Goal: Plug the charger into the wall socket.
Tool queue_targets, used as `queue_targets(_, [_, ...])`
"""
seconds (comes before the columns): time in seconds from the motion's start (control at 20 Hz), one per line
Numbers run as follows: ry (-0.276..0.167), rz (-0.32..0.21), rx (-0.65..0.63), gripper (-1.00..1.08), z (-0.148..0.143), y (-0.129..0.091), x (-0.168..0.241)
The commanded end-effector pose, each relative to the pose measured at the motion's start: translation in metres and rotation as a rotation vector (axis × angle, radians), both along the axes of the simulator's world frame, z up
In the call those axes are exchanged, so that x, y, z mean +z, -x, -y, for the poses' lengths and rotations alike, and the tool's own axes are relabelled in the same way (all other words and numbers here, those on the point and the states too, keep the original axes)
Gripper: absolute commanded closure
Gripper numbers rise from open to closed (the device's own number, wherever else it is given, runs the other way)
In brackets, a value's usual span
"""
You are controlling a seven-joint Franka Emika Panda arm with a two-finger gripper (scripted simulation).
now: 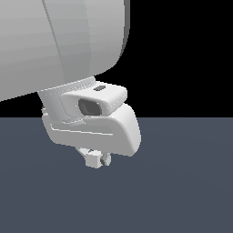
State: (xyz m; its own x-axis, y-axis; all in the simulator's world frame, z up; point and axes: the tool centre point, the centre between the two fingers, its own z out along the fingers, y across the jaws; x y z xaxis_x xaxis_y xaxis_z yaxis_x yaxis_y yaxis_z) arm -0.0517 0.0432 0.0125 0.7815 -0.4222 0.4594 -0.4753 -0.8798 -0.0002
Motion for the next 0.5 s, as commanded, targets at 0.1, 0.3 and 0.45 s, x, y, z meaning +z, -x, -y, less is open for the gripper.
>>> queue_targets(0.1, [0.000, 0.000, 0.000, 1.08, 0.0001, 0.0000, 0.0000])
queue_targets(0.3, [0.000, 0.001, 0.014, 1.08, 0.0002, -0.0014, 0.0018])
queue_targets(0.45, [0.001, 0.002, 0.043, 1.08, 0.0005, -0.0041, 0.0054])
